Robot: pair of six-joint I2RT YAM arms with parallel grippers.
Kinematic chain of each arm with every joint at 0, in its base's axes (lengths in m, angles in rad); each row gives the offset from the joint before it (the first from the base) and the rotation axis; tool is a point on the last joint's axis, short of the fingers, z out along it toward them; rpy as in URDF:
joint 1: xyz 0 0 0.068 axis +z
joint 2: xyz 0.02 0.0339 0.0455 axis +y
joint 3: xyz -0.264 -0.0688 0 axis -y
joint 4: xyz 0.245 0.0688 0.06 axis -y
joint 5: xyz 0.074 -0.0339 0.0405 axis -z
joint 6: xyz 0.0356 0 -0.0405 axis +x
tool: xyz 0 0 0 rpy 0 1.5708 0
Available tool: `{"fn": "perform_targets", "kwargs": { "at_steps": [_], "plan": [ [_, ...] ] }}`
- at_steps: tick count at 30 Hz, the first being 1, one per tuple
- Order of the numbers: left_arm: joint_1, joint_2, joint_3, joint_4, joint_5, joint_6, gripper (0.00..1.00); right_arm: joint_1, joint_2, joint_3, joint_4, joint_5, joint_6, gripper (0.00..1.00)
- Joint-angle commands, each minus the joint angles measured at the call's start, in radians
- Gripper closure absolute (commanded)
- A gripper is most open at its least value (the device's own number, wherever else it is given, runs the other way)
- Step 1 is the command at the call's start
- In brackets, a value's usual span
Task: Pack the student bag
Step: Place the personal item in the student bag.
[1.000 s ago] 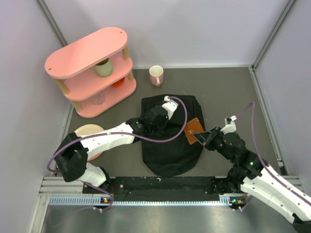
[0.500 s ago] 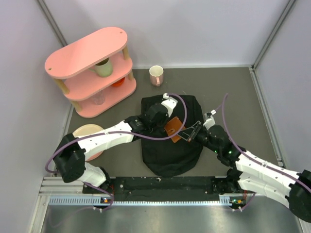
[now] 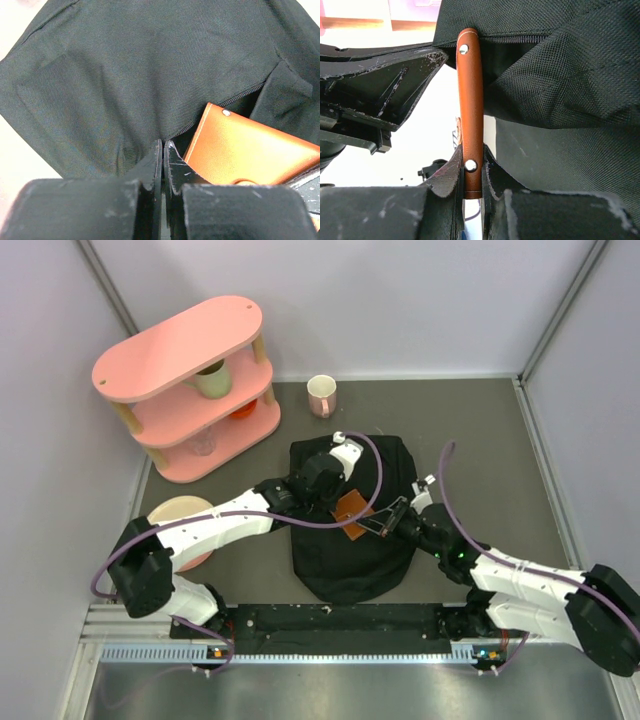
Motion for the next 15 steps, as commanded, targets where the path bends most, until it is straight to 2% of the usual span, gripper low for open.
{"fn": "perform_targets", "kwargs": {
  "at_steps": [1, 8, 15],
  "plan": [
    [0.005, -0.034, 0.058, 0.037, -0.012, -0.02, 1.0, 0.032, 0.023, 0.013, 0.031, -0.022, 0.032, 1.0],
    [0.007, -0.024, 0.059, 0.039, -0.017, -0.025, 1.0, 0.034, 0.034, -0.012, 0.05, -0.049, 0.063, 1.0],
    [0.007, -0.037, 0.053, 0.039, -0.002, -0.02, 1.0, 0.025, 0.049, -0.015, 0.061, -0.002, 0.079, 1.0]
  ]
}}
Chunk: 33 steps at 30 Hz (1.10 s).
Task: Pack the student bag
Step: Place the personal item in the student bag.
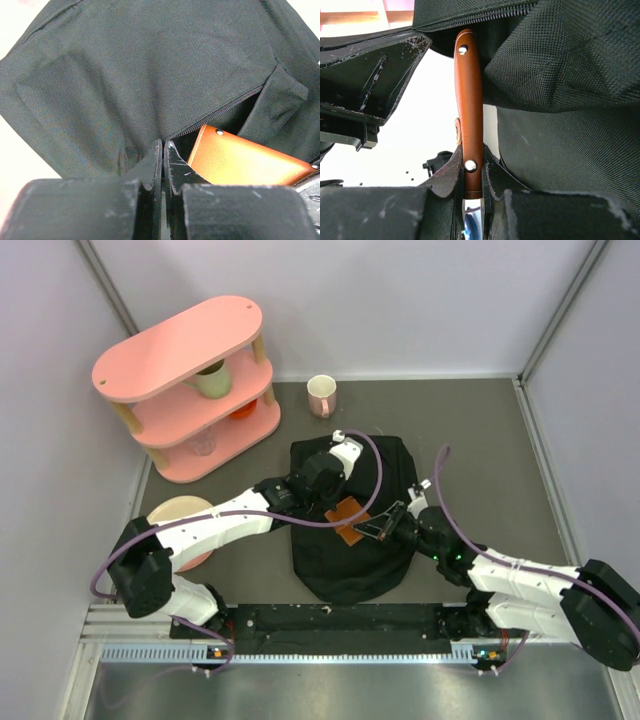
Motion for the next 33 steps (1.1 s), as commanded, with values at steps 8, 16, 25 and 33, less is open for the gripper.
{"fn": "perform_targets", "kwargs": {
  "at_steps": [8, 16, 25, 33],
  "plan": [
    [0.005, -0.048, 0.022, 0.047, 0.032, -0.005, 1.0, -0.052, 0.036, 0.025, 0.115, 0.111, 0.007, 1.0],
    [0.004, -0.047, 0.038, 0.047, 0.098, 0.0, 1.0, -0.055, 0.065, 0.043, 0.138, 0.251, 0.054, 1.0],
    [0.002, -0.025, 0.082, 0.049, 0.215, -0.057, 1.0, -0.055, 0.11, 0.046, 0.327, 0.372, 0.021, 1.0],
    [-0.005, -0.002, 0.119, 0.049, 0.22, -0.078, 1.0, -0.043, 0.198, 0.114, 0.348, 0.419, -0.033, 1.0]
  ]
}}
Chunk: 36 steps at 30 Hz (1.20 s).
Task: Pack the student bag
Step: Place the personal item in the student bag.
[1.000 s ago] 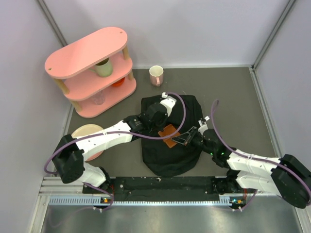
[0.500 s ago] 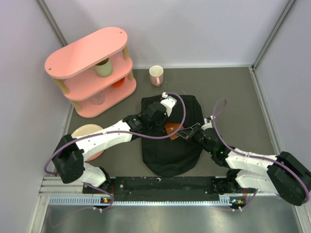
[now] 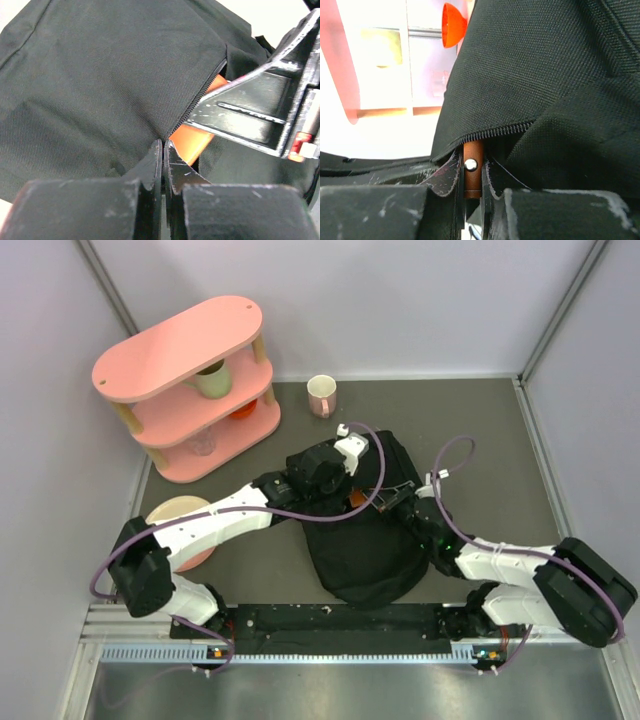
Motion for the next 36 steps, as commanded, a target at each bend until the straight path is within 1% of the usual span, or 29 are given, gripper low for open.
{"fn": "perform_targets", "kwargs": {
  "at_steps": [1, 9, 14, 18, 21, 24, 27, 28, 30, 33, 36],
  "plan": [
    [-0.011, -0.003, 0.069, 0.053, 0.035, -0.024, 1.0, 0.005, 0.058, 0.077, 0.183, 0.086, -0.059, 1.0],
    [-0.011, -0.017, 0.058, 0.042, 0.017, -0.024, 1.0, 0.039, 0.222, 0.14, 0.202, 0.114, -0.117, 1.0],
    [-0.01, -0.042, 0.032, 0.062, 0.015, -0.03, 1.0, 0.038, 0.291, 0.176, 0.243, 0.075, -0.182, 1.0],
    [-0.01, -0.034, 0.03, 0.065, 0.012, -0.03, 1.0, 0.039, 0.316, 0.215, 0.179, 0.043, -0.214, 0.99],
    [-0.011, -0.036, 0.023, 0.061, 0.0, -0.037, 1.0, 0.038, 0.31, 0.2, 0.136, 0.045, -0.215, 0.99],
    [-0.01, -0.046, 0.013, 0.064, -0.008, -0.043, 1.0, 0.038, 0.29, 0.196, 0.044, 0.029, -0.216, 0.96],
    [-0.01, -0.049, 0.007, 0.064, -0.013, -0.046, 1.0, 0.039, 0.275, 0.215, -0.039, -0.01, -0.22, 0.87],
    [-0.01, -0.049, 0.007, 0.062, -0.014, -0.044, 1.0, 0.038, 0.27, 0.226, -0.106, -0.03, -0.226, 0.78],
    [-0.01, -0.048, 0.004, 0.059, -0.017, -0.046, 1.0, 0.038, 0.252, 0.261, -0.197, -0.049, -0.237, 0.74],
    [-0.01, -0.049, -0.003, 0.056, -0.029, -0.05, 1.0, 0.031, 0.219, 0.262, -0.221, -0.093, -0.258, 0.57],
    [-0.01, -0.046, 0.004, 0.041, -0.048, -0.043, 1.0, 0.024, 0.175, 0.253, -0.24, -0.121, -0.251, 0.5]
  ]
}}
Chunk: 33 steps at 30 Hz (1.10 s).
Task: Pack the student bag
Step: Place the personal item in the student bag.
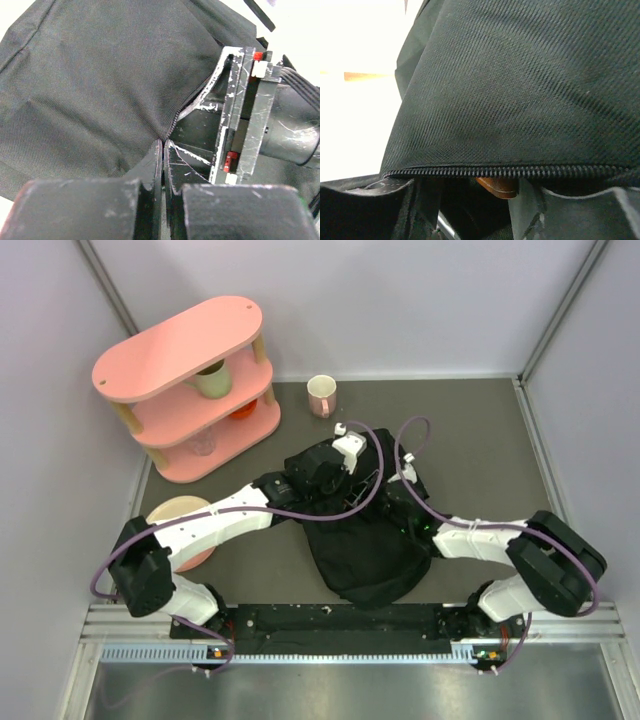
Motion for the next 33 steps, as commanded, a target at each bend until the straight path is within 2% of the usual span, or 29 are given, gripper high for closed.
{"fn": "perform_targets", "kwargs": {
  "at_steps": [1, 8, 14, 18, 19, 20, 25, 26, 29, 33],
  "plan": [
    [-0.007, -0.052, 0.003, 0.028, -0.024, -0.009, 1.0, -0.014, -0.075, 0.019, -0.087, -0.062, -0.019, 0.49],
    [-0.007, -0.057, -0.01, 0.024, -0.018, -0.012, 1.0, -0.025, -0.154, -0.045, -0.063, -0.061, 0.036, 0.5],
    [-0.007, -0.054, -0.008, 0.027, -0.021, -0.011, 1.0, -0.027, -0.203, -0.088, -0.078, -0.029, 0.076, 0.63],
    [-0.007, -0.052, -0.008, 0.03, -0.018, -0.011, 1.0, -0.027, -0.238, -0.111, -0.103, 0.014, 0.098, 0.92],
    [-0.007, -0.052, -0.008, 0.031, -0.016, -0.011, 1.0, -0.028, -0.246, -0.113, -0.109, 0.017, 0.096, 0.98],
    [-0.007, -0.049, -0.008, 0.031, -0.015, -0.012, 1.0, -0.028, -0.261, -0.117, -0.112, 0.024, 0.098, 1.0],
    [-0.007, -0.046, -0.007, 0.04, 0.01, -0.012, 1.0, -0.03, -0.276, -0.126, -0.077, 0.08, 0.107, 1.0],
    [-0.007, -0.046, -0.005, 0.04, 0.016, -0.011, 1.0, -0.03, -0.27, -0.131, -0.017, 0.089, 0.125, 1.0],
    [-0.007, -0.041, 0.001, 0.042, 0.03, -0.008, 1.0, -0.031, -0.188, -0.123, 0.156, 0.116, 0.142, 1.0],
    [-0.007, -0.032, 0.016, 0.044, 0.048, -0.006, 1.0, -0.03, 0.013, -0.076, 0.334, 0.116, 0.187, 1.0]
  ]
}}
